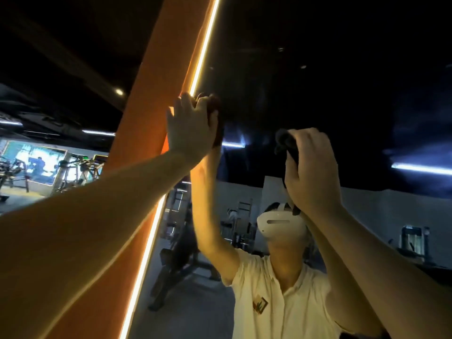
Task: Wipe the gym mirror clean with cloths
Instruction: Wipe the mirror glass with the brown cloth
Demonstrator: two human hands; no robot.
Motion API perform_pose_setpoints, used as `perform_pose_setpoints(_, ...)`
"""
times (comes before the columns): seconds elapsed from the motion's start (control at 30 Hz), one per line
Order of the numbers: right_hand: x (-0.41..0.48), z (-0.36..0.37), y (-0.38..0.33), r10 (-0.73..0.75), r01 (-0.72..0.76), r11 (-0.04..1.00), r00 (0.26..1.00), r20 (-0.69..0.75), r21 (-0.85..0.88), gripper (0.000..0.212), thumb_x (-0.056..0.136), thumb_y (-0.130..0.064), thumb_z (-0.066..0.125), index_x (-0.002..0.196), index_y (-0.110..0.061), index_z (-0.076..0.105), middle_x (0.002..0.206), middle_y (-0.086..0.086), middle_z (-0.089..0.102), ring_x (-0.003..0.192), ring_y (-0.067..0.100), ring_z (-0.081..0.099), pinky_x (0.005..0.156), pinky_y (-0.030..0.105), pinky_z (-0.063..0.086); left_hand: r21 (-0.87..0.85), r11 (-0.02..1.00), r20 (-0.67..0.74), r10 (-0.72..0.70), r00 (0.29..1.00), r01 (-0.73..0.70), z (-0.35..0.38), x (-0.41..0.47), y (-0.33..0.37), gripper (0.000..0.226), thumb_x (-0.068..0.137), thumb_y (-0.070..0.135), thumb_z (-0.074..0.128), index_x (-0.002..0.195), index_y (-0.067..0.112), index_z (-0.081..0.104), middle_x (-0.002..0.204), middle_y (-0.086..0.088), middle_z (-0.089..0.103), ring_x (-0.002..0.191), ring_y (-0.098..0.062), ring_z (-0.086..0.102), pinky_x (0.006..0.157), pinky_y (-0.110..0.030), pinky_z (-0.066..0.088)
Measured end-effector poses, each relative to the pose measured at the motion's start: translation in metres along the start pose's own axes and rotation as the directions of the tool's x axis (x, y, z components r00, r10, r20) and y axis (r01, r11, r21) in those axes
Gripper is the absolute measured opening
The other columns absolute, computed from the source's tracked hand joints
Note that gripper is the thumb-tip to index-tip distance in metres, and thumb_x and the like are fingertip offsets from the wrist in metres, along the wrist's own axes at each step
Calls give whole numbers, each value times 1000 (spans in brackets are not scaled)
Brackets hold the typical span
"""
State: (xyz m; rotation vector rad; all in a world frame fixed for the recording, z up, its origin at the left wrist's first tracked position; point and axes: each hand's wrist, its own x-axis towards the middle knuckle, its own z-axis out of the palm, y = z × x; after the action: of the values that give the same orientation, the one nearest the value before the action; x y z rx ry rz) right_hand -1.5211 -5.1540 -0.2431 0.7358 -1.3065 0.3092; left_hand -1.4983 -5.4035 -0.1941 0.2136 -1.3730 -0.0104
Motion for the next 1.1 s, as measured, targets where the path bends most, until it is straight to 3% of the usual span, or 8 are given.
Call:
perform_pose_setpoints(0.07, 0, -1, 0, 8, -8, 1000, 1000, 2, 22, 42, 92, -14, 50, 132, -3, 55, 127, 17, 57, 117, 32, 56, 97, 38, 49, -62, 992, -12, -111, 994, 110, 0, -22, 27, 44, 103, 40, 41, 131, 11, 60, 131, -25, 55, 118, -42, 52, 97, -49, 40)
perform_pose_setpoints(0.17, 2, -5, -1, 62, -63, 995, 998, 11, 72, 41, 94, -14, 52, 134, -5, 54, 130, 13, 55, 120, 28, 54, 99, 35, 47, -283, 931, 5, 241, 970, -230, -24, -109, 47, 45, 100, 41, 48, 133, 13, 61, 121, -16, 55, 105, -31, 52, 89, -45, 44)
perform_pose_setpoints(0.33, -19, -10, 2, -39, 41, 999, 995, 95, -19, 40, 93, -15, 53, 131, -3, 55, 127, 18, 58, 117, 35, 56, 99, 48, 50, -142, 603, 64, 797, 601, -785, -33, -117, -23, 48, 103, 45, 43, 137, 13, 56, 108, -12, 62, 86, -24, 57, 76, -38, 47)
perform_pose_setpoints(0.47, -20, -8, 1, -59, 68, 995, 991, 121, -70, 41, 91, -14, 53, 129, -2, 57, 126, 20, 59, 119, 39, 56, 102, 50, 48, 192, 874, 80, 438, 895, -445, -14, -42, -45, 42, 107, 37, 39, 129, 6, 55, 105, -21, 61, 86, -35, 55, 71, -44, 42)
perform_pose_setpoints(0.63, -22, -9, -3, -46, 56, 995, 991, 122, -82, 43, 90, -15, 53, 131, -3, 56, 129, 18, 58, 123, 37, 54, 104, 51, 47, -268, 951, -28, 150, 988, -152, -20, -101, 12, 40, 99, 37, 49, 122, 7, 61, 109, -16, 58, 95, -30, 54, 83, -40, 40)
perform_pose_setpoints(0.83, -25, -10, -6, -57, 70, 993, 988, 141, -94, 43, 91, -15, 51, 132, -3, 56, 127, 17, 58, 121, 35, 54, 105, 49, 46, -143, 591, 76, 807, 586, -794, -32, -107, -11, 50, 100, 49, 39, 129, 15, 60, 102, -9, 62, 79, -22, 56, 73, -38, 46)
perform_pose_setpoints(0.97, -26, -8, -6, -57, 68, 993, 992, 116, -95, 42, 90, -15, 52, 129, -3, 57, 125, 19, 59, 119, 37, 55, 103, 50, 47, 66, 970, 57, 230, 972, -233, -17, -40, -27, 44, 104, 36, 34, 120, 3, 58, 101, -26, 59, 81, -37, 56, 72, -48, 42)
perform_pose_setpoints(1.1, -25, -8, -7, -54, 66, 992, 992, 113, -106, 43, 89, -16, 52, 130, -5, 56, 126, 17, 59, 119, 35, 55, 104, 48, 47, -71, 995, 26, 67, 997, -65, -15, -87, 9, 44, 102, 36, 43, 127, 2, 55, 109, -24, 57, 90, -38, 56, 79, -45, 41)
